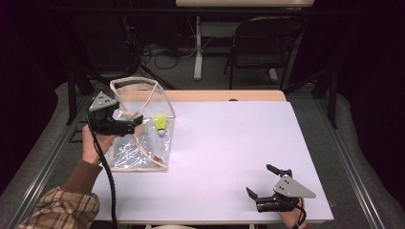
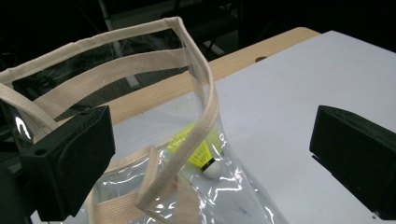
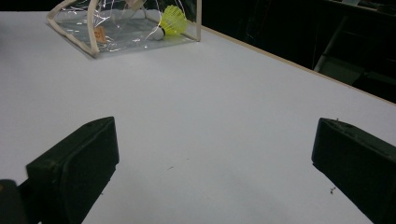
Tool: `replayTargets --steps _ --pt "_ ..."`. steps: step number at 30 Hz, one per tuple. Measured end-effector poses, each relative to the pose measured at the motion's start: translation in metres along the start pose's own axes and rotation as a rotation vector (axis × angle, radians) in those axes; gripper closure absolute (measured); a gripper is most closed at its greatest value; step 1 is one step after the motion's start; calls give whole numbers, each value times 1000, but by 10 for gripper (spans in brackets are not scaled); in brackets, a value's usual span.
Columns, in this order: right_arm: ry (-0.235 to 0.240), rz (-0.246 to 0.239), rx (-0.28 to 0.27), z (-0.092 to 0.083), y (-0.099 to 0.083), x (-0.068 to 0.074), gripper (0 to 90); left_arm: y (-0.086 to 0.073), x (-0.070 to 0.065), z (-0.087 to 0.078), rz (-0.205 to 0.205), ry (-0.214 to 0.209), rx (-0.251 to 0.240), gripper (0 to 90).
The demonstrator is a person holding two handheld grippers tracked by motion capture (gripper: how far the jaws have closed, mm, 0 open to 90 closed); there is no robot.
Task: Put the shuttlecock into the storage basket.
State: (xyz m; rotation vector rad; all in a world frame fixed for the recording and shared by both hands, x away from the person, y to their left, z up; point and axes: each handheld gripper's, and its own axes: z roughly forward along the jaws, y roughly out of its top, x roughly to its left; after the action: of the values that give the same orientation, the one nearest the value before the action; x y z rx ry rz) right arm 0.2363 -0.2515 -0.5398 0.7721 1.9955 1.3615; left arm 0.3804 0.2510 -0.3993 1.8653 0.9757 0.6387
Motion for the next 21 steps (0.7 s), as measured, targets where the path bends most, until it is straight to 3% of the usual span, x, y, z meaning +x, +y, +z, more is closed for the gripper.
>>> replayTargets --steps 21 --pt "4 -3 7 0 0 1 1 -38 -35 -30 56 -42 -81 0"
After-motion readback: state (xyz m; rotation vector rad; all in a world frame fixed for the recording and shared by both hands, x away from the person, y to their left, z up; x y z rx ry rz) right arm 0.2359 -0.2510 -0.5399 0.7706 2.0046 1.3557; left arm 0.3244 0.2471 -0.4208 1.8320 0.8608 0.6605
